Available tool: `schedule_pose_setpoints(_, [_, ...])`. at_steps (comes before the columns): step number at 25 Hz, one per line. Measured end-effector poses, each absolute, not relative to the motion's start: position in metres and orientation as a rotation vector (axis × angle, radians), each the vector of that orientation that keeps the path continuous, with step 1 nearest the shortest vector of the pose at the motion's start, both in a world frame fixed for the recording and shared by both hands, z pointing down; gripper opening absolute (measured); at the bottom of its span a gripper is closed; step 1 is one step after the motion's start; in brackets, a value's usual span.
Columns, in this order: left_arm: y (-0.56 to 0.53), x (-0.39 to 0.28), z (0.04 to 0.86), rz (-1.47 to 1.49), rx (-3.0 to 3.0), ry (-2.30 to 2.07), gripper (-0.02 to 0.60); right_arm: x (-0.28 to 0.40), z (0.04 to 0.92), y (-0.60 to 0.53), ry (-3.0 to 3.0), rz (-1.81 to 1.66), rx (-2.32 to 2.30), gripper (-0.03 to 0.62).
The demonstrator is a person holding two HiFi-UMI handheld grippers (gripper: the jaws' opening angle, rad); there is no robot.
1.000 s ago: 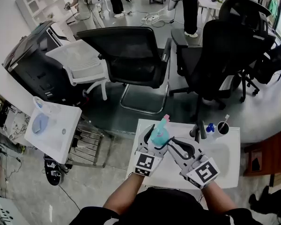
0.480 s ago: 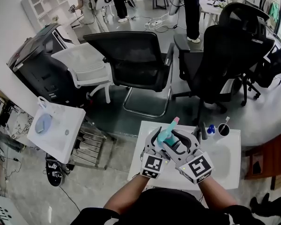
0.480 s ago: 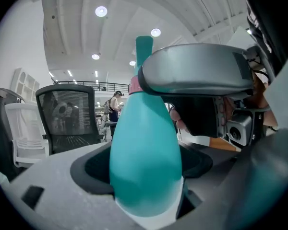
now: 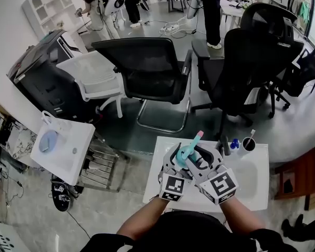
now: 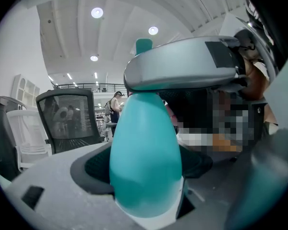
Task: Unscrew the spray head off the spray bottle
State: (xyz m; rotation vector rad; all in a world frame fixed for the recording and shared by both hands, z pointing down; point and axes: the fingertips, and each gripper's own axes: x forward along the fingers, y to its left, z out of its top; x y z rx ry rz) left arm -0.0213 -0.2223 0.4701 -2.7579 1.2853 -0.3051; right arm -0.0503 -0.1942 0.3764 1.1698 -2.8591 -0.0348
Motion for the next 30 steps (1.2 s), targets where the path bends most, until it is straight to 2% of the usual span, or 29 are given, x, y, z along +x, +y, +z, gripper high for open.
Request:
schedule_pose_setpoints(14, [-0.206,-0.025,0.456,-0.281,-2.76,1.18,0.407,-0.051,0.366,-0.182,-2.956,0.01,1.067,0.141])
schedule_pose_setpoints(30, [-0.184,-0.016,0.445,-0.216,-2.869,0.887,0.403,-0.055,0.353,-0.16,-3.052,-0.132,0.722,0.133])
